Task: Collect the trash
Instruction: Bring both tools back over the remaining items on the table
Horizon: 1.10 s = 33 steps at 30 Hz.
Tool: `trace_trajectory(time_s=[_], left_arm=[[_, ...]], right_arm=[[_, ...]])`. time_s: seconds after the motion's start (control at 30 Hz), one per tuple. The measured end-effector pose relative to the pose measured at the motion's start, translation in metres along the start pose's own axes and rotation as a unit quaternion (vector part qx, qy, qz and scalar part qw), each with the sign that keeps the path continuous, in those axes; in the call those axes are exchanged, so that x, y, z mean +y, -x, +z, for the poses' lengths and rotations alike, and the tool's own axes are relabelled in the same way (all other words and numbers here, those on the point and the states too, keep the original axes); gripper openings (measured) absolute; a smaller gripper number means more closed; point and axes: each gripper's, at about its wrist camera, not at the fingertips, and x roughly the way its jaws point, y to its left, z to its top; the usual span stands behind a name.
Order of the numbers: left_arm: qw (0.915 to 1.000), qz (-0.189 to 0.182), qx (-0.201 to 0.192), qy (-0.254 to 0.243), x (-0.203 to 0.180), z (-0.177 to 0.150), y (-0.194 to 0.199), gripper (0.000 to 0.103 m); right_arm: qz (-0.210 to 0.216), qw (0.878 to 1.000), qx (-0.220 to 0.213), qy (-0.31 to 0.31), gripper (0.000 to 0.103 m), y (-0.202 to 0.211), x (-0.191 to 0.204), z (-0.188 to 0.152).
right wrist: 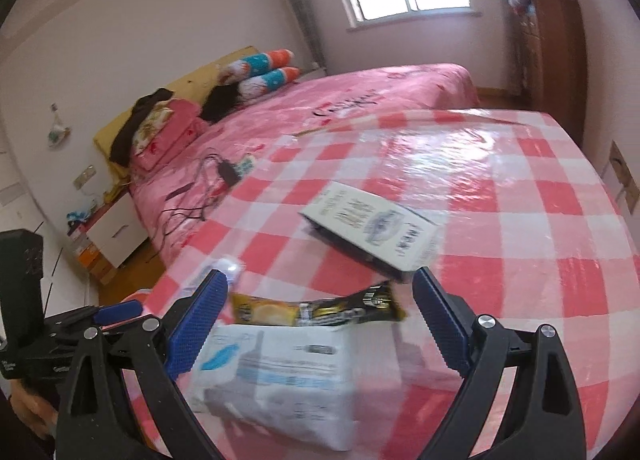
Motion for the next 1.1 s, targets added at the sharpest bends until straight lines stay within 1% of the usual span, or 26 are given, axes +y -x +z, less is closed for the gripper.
trace_trajectory(time_s=[0.17, 0.3, 0.4, 0.47, 0.53, 0.63, 0.7, 0.83, 0.97, 1.1], left_arm=[[0.9999, 0.003, 0.011, -0.004, -0.002, 0.005, -0.017, 0.080], [0.9998, 0.008, 0.016, -0.004, 0.001, 0.010, -0.029, 0.080], [0.9998, 0.008, 0.018, -0.001, 0.004, 0.015, -0.036, 0.080], [0.9998, 0.007, 0.020, -0.003, 0.005, 0.018, -0.040, 0.080], [0.9997, 0.006, 0.022, -0.003, 0.006, 0.021, -0.046, 0.080], [0.9996, 0.000, 0.027, -0.003, 0.005, 0.023, -0.054, 0.080], [0.9996, 0.005, 0.026, -0.005, 0.005, 0.024, -0.060, 0.080], [0.9994, 0.003, 0.032, 0.008, 0.010, 0.026, -0.070, 0.080], [0.9996, 0.004, 0.025, 0.010, 0.010, 0.028, -0.073, 0.079], [0.9998, 0.008, 0.016, 0.011, 0.010, 0.030, -0.075, 0.075]], right_arm=[[-0.023, 0.999, 0.014, -0.026, 0.093, -0.007, -0.028, 0.002], [-0.034, 0.998, 0.021, -0.042, 0.093, -0.012, -0.045, 0.004], [-0.028, 0.997, 0.033, -0.057, 0.093, -0.019, -0.055, 0.004], [-0.017, 0.997, 0.046, -0.067, 0.093, -0.026, -0.058, 0.002], [-0.014, 0.996, 0.056, -0.068, 0.093, -0.032, -0.058, 0.001], [-0.020, 0.996, 0.062, -0.058, 0.093, -0.038, -0.055, 0.002], [-0.020, 0.996, 0.066, -0.055, 0.093, -0.041, -0.053, 0.003], [-0.018, 0.996, 0.073, -0.049, 0.093, -0.048, -0.051, 0.004], [-0.030, 0.996, 0.078, -0.034, 0.093, -0.056, -0.049, 0.008], [-0.037, 0.996, 0.080, -0.021, 0.093, -0.061, -0.046, 0.016]])
